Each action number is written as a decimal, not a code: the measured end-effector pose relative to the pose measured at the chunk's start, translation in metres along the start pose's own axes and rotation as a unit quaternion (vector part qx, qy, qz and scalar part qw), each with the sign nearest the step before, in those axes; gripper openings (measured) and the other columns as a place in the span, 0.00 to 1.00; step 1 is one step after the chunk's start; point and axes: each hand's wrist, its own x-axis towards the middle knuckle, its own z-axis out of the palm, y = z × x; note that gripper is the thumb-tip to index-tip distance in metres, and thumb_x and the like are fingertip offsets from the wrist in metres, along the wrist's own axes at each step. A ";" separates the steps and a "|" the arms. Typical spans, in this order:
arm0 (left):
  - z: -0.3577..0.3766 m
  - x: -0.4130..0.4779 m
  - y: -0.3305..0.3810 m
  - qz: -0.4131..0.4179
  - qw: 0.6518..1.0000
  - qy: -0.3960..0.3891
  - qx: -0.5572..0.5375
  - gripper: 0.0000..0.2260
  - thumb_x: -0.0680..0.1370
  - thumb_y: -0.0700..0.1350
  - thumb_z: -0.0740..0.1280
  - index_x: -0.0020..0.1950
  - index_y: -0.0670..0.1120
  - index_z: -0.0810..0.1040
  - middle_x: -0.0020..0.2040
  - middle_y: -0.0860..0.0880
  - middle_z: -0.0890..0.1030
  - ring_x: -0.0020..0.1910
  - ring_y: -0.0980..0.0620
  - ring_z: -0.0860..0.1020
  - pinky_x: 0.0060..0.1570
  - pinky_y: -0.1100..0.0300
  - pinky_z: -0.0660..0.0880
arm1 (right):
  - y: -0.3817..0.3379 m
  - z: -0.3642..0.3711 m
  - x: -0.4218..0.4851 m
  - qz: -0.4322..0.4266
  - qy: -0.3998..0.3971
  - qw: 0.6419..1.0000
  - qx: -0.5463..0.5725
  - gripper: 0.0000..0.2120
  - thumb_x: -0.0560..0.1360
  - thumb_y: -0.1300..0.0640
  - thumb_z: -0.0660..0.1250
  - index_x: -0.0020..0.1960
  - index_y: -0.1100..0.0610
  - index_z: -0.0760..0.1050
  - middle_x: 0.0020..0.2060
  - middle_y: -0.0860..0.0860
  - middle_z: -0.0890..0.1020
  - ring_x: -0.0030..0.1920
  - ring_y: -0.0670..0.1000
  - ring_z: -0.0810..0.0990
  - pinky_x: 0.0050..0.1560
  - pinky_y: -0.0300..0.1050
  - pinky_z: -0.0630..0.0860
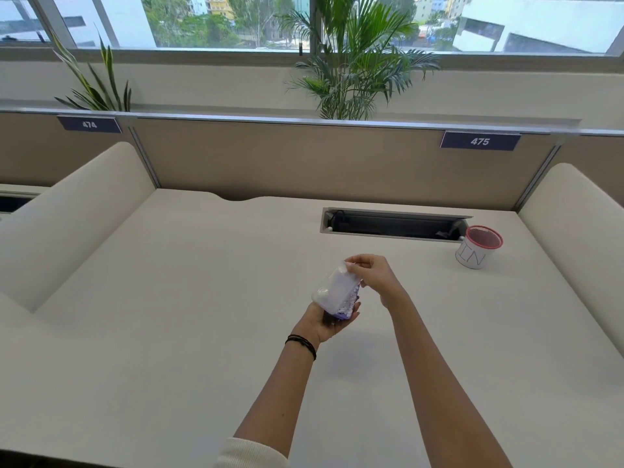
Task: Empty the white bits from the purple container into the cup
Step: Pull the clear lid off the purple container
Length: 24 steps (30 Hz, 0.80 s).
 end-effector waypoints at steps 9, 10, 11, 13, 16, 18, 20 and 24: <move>0.003 0.000 0.000 0.001 1.000 0.001 0.007 0.13 0.81 0.41 0.56 0.51 0.35 0.77 0.35 0.39 0.85 0.32 0.44 0.83 0.33 0.54 0.83 | 0.010 0.000 -0.001 0.039 0.013 0.999 0.036 0.07 0.75 0.60 0.66 0.51 0.60 0.79 0.44 0.52 0.80 0.43 0.48 0.76 0.38 0.38 0.72; 0.002 0.000 0.000 -0.001 1.000 0.001 0.007 0.13 0.81 0.42 0.56 0.50 0.36 0.77 0.35 0.39 0.85 0.32 0.44 0.84 0.32 0.53 0.83 | 0.011 0.000 -0.001 0.034 0.022 0.998 0.048 0.07 0.75 0.60 0.66 0.52 0.60 0.79 0.43 0.51 0.80 0.43 0.49 0.76 0.38 0.39 0.72; 0.003 0.001 -0.001 -0.003 1.000 0.003 0.008 0.13 0.82 0.42 0.56 0.50 0.36 0.77 0.36 0.39 0.85 0.32 0.44 0.83 0.32 0.53 0.82 | 0.010 0.001 -0.002 0.033 0.022 0.995 0.088 0.07 0.75 0.60 0.66 0.52 0.60 0.79 0.42 0.51 0.80 0.44 0.50 0.76 0.40 0.41 0.73; 0.005 0.001 -0.001 -0.004 1.000 0.012 0.007 0.14 0.82 0.42 0.53 0.52 0.36 0.77 0.40 0.40 0.83 0.37 0.44 0.82 0.32 0.53 0.82 | 0.006 -0.001 -0.002 0.036 0.005 0.987 0.155 0.06 0.76 0.59 0.66 0.52 0.58 0.78 0.44 0.51 0.80 0.45 0.50 0.77 0.45 0.44 0.76; 0.005 0.002 -0.002 -0.004 1.000 0.011 -0.001 0.15 0.82 0.42 0.54 0.51 0.35 0.77 0.39 0.39 0.84 0.36 0.44 0.82 0.32 0.53 0.82 | 0.006 0.000 -0.001 0.022 -0.011 0.996 0.086 0.06 0.75 0.60 0.66 0.51 0.59 0.78 0.42 0.53 0.80 0.40 0.47 0.77 0.39 0.40 0.73; 0.005 0.001 -0.002 0.004 1.000 0.004 0.000 0.15 0.82 0.43 0.55 0.49 0.36 0.77 0.36 0.39 0.85 0.32 0.44 0.83 0.32 0.53 0.82 | 0.008 0.002 -0.002 0.023 -0.008 0.995 0.095 0.05 0.75 0.60 0.67 0.50 0.59 0.79 0.41 0.52 0.80 0.39 0.46 0.77 0.38 0.39 0.73; 0.005 0.001 -0.002 0.008 1.000 0.003 0.009 0.14 0.82 0.42 0.55 0.49 0.36 0.77 0.34 0.40 0.85 0.30 0.44 0.84 0.31 0.53 0.82 | 0.010 0.001 0.000 0.012 0.008 0.996 0.086 0.06 0.74 0.60 0.68 0.49 0.60 0.80 0.41 0.52 0.81 0.39 0.45 0.78 0.36 0.36 0.74; 0.004 0.002 -0.001 0.013 1.000 0.002 0.003 0.14 0.82 0.44 0.56 0.49 0.36 0.77 0.35 0.39 0.85 0.30 0.44 0.84 0.32 0.53 0.82 | 0.011 0.001 0.000 0.010 0.012 0.998 0.068 0.06 0.73 0.59 0.69 0.48 0.60 0.80 0.39 0.51 0.81 0.38 0.45 0.78 0.36 0.36 0.74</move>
